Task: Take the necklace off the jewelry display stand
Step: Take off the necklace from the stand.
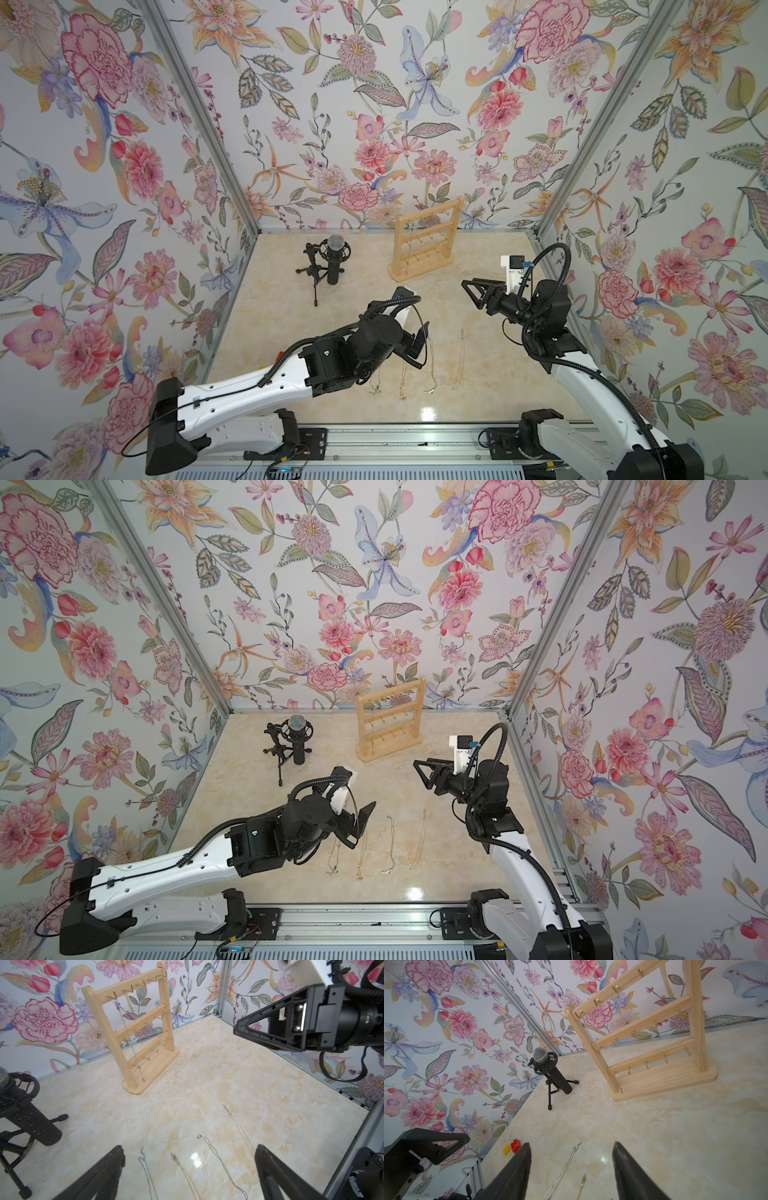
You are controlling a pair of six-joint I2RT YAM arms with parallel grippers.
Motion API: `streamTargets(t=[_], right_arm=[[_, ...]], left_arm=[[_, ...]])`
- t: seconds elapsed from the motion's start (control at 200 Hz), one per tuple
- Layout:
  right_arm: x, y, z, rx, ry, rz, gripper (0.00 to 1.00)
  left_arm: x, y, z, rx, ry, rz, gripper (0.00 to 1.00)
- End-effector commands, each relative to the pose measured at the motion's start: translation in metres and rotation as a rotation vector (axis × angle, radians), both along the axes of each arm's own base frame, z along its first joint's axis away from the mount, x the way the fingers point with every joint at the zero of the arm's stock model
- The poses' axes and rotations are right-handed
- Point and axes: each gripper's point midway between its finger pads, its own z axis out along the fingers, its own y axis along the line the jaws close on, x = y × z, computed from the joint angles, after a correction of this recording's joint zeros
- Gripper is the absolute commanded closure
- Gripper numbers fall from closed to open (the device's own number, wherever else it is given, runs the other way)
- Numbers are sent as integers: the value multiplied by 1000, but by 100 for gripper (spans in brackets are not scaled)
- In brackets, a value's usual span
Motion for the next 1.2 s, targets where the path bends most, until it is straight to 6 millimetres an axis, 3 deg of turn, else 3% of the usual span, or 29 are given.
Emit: streamTargets(t=[0.0, 0.185, 0.265, 0.47, 0.56, 0.846, 1.011, 1.196], right_arm=[[-10, 27, 37, 32, -114, 159, 44], [8, 63, 40, 13, -94, 247, 58], [22, 76, 39, 1, -81, 261, 60], [67, 87, 28, -31, -58, 195, 65], [85, 86, 24, -26, -68, 146, 67], [135, 93, 18, -17, -110, 53, 66], [161, 103, 12, -42, -132, 33, 70], [178, 121, 7, -74, -144, 48, 72]], left_arm=[[9, 43, -5, 124, -3, 71, 1], [31, 101, 5, 153, 30, 168, 1], [38, 121, 4, 167, 41, 208, 1], [56, 156, -31, 198, 107, 281, 1], [62, 161, -51, 184, 138, 280, 3], [70, 158, -81, 178, 165, 274, 4], [74, 165, -87, 146, 174, 282, 5], [74, 164, -91, 149, 178, 274, 6]])
